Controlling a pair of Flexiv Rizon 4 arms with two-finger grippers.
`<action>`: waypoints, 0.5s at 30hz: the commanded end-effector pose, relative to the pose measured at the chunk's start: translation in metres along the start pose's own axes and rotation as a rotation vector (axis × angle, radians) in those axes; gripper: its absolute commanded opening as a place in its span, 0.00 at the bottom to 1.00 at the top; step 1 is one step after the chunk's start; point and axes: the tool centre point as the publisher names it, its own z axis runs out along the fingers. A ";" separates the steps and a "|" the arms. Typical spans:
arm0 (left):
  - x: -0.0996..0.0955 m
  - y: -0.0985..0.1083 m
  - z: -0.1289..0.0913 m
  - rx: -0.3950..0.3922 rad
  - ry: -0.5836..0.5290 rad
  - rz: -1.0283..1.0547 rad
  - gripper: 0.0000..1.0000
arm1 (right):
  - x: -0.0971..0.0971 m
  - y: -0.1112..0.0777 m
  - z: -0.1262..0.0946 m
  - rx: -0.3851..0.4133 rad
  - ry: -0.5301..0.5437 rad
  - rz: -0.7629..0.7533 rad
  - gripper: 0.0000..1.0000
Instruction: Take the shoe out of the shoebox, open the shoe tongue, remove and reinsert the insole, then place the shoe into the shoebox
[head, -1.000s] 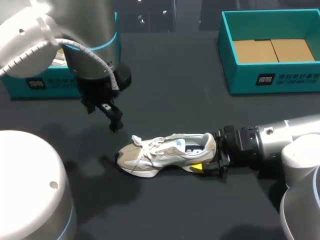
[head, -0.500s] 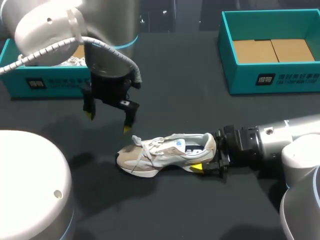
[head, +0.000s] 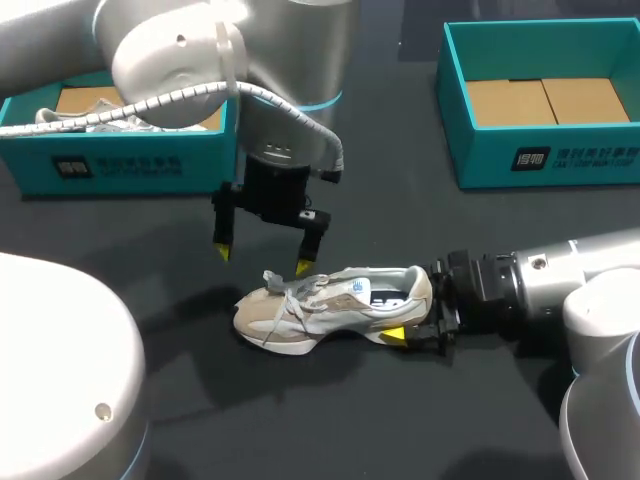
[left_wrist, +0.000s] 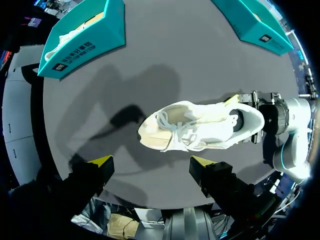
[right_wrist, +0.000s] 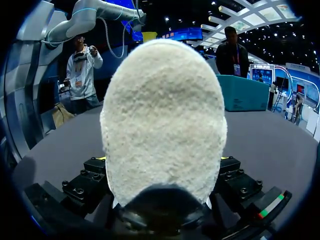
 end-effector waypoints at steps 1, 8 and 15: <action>0.013 -0.007 0.001 -0.053 -0.059 0.001 1.00 | 0.001 0.001 0.000 0.003 0.001 0.001 0.00; 0.013 -0.007 0.001 -0.053 -0.059 0.001 1.00 | 0.001 0.001 0.000 0.003 0.001 0.001 0.00; 0.042 -0.016 0.007 -0.110 -0.036 -0.025 1.00 | 0.001 0.001 0.000 0.003 0.001 0.001 0.00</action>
